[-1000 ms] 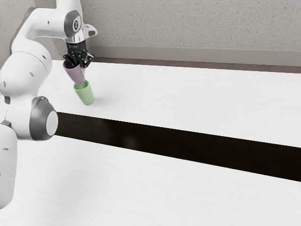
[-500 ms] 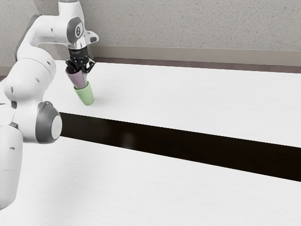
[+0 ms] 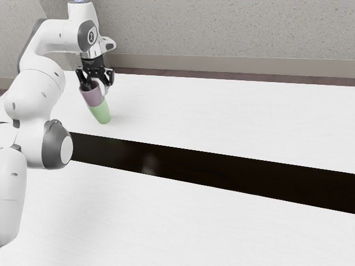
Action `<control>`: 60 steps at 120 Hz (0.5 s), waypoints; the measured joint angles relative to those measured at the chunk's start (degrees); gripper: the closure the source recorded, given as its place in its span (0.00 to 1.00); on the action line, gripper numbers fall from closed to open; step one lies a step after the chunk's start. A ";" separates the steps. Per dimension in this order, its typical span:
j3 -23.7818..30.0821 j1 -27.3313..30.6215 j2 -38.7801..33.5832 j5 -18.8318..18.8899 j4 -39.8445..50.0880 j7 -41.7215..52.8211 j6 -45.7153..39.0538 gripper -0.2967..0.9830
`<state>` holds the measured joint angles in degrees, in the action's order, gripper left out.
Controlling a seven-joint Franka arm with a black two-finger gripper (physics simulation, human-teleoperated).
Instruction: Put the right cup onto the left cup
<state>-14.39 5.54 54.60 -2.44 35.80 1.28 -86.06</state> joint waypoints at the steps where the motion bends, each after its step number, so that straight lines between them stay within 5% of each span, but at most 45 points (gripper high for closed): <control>1: 0.00 0.00 -0.01 -0.01 -0.05 0.00 0.01 0.47; 40: 0.26 -0.75 -4.56 -0.10 -3.26 0.01 1.89 0.29; 60: 2.89 -5.90 -20.22 0.16 10.98 0.06 2.30 0.27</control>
<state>-11.50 -0.36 34.38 -2.28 46.78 1.34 -83.76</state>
